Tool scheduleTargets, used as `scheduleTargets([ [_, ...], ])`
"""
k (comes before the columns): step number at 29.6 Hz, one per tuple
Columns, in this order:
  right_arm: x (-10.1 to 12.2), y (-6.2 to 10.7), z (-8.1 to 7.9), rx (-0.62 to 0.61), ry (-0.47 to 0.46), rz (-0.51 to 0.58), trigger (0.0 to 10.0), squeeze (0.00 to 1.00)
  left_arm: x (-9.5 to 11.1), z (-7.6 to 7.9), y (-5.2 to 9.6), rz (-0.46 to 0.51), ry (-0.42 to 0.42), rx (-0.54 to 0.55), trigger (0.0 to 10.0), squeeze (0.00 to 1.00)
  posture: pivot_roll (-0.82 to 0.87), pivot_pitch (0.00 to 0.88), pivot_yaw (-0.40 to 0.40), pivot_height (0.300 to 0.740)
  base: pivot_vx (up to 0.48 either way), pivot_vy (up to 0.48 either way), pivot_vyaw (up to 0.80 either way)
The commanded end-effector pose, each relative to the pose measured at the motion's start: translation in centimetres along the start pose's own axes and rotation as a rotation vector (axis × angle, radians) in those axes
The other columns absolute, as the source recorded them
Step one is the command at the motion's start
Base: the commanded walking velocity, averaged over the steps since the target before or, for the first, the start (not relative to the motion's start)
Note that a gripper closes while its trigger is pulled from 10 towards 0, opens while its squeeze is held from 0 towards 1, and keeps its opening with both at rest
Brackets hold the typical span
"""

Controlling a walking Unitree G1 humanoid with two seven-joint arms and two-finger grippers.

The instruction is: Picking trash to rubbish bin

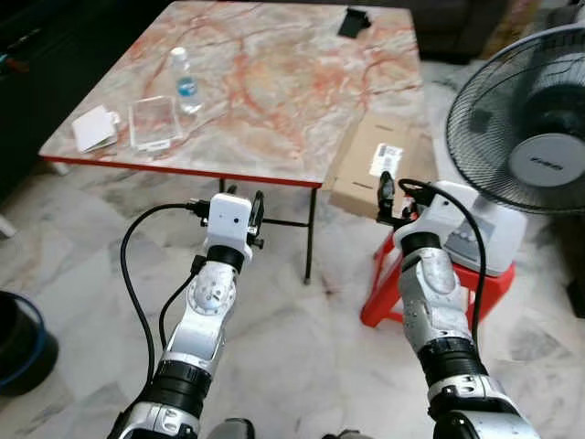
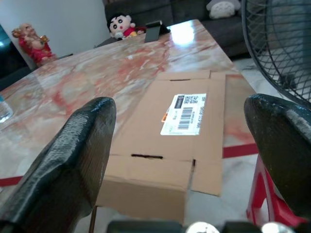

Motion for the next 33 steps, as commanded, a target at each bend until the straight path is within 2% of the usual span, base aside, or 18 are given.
scheduleTargets([
  [1,-0.1,-0.1,-1.0,0.021,-0.015,-0.004,10.0,0.00,-0.4,-0.7,0.2,-0.014,-0.010,0.018,10.0,0.00,0.12,0.190,-0.024,0.740,0.289,0.000,0.00],
  [22,-0.2,-0.1,-1.0,0.018,-0.011,-0.004,10.0,0.00,-0.5,-0.4,0.2,-0.015,-0.009,0.000,10.0,0.00,0.11,0.165,-0.019,0.740,0.285,0.000,0.00],
  [28,-0.3,-0.1,-0.8,0.008,-0.005,-0.007,10.0,0.00,-0.5,-0.2,0.2,-0.017,-0.008,-0.013,10.0,0.00,0.11,0.156,-0.017,0.740,0.285,0.000,0.00],
  [33,-0.8,0.1,0.0,-0.028,0.015,-0.034,10.0,0.00,-0.5,0.1,0.2,-0.015,-0.009,-0.029,10.0,0.00,0.11,0.163,-0.017,0.740,0.213,0.000,0.00],
])
Point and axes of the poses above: a point about 5 cm out from each wrist's last joint towards the gripper, its own y axis pointing back from the gripper into the wrist, its own x axis along the axis of the wrist's last joint, z = x × y, the point moved 1 cm from there along -y, pointing out of the wrist towards the gripper, and after that the axes turned 2 degrees about y, right-handed, at the moved point
